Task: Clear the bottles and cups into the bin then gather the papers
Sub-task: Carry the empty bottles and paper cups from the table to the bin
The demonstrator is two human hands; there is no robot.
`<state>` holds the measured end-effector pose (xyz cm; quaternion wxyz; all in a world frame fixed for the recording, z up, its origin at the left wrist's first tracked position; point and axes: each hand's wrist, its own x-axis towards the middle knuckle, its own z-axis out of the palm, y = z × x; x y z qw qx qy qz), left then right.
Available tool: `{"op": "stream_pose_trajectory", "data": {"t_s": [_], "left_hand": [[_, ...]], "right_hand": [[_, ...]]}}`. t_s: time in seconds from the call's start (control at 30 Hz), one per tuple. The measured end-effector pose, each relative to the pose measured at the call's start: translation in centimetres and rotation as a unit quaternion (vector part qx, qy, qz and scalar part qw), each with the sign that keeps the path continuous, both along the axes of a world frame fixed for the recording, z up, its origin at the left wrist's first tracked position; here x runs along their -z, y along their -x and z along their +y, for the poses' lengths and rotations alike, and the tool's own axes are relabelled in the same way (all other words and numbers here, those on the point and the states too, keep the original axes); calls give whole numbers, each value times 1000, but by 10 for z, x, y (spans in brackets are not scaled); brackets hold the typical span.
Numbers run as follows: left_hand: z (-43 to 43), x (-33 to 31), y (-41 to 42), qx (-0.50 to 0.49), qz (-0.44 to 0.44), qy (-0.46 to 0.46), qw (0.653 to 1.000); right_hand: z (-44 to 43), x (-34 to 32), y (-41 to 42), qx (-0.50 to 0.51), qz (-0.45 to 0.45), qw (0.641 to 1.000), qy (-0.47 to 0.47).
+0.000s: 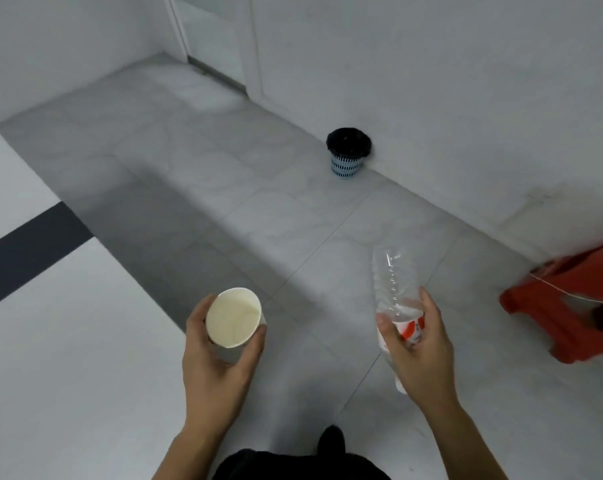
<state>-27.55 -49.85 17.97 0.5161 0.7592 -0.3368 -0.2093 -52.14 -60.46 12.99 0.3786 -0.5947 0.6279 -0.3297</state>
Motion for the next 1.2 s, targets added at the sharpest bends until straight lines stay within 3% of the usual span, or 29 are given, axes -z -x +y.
{"op": "stream_pose_trajectory", "data": {"t_s": [0.3,0.5,0.8,1.0,1.2], "left_hand": [[-178,22,8,-12,-4,-13,1000],[-366,56,-12,-2,32,-11,999],[-640,2,-50,83,-1,-1,997],[-773,36,-62,76,-17,-43,996],[-944,60,-64,26,8,-67,997]], "right_hand": [[-190,15,11,1,-12,1000,9],[-360,26,1,22,41,999,-12],[-608,-32,-25,67,36,996,47],[-739,11,-31,83,25,996,-14],[-943,39,-57,26,28,997,-65]]}}
